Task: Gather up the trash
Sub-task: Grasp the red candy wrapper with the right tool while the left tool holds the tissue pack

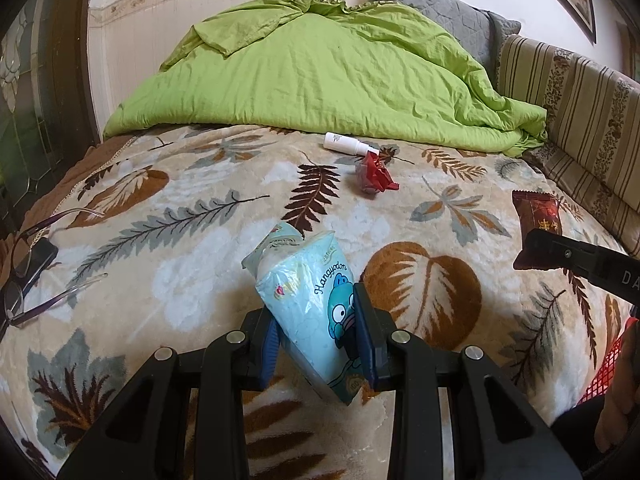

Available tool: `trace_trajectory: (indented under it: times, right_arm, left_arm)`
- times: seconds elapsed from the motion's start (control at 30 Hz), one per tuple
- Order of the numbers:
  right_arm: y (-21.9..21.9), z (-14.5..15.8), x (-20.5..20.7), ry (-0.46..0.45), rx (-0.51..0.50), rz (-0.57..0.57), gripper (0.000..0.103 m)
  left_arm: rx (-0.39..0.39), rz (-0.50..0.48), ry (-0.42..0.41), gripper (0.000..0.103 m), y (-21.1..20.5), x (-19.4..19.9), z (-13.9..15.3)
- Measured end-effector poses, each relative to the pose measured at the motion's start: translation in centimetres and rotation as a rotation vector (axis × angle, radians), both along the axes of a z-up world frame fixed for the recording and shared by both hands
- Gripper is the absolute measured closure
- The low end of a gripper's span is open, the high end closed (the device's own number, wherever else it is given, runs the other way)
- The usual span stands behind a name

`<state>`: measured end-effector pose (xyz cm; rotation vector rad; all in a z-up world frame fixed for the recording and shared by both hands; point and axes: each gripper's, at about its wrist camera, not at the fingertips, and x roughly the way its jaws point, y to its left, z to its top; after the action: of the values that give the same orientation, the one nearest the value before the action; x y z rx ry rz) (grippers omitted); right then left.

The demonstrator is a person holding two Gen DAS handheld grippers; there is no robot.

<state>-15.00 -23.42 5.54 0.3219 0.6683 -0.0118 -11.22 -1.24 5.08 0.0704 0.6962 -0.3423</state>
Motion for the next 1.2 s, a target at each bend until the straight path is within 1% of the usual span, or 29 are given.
trace_trajectory:
  times: [1.2]
  right_arm:
    - [-0.2,0.03,-0.15,0.0,0.005,0.002,0.067]
  left_arm:
    - [0.008,-0.004,-0.001,0.071,-0.56,-0.16,-0.39]
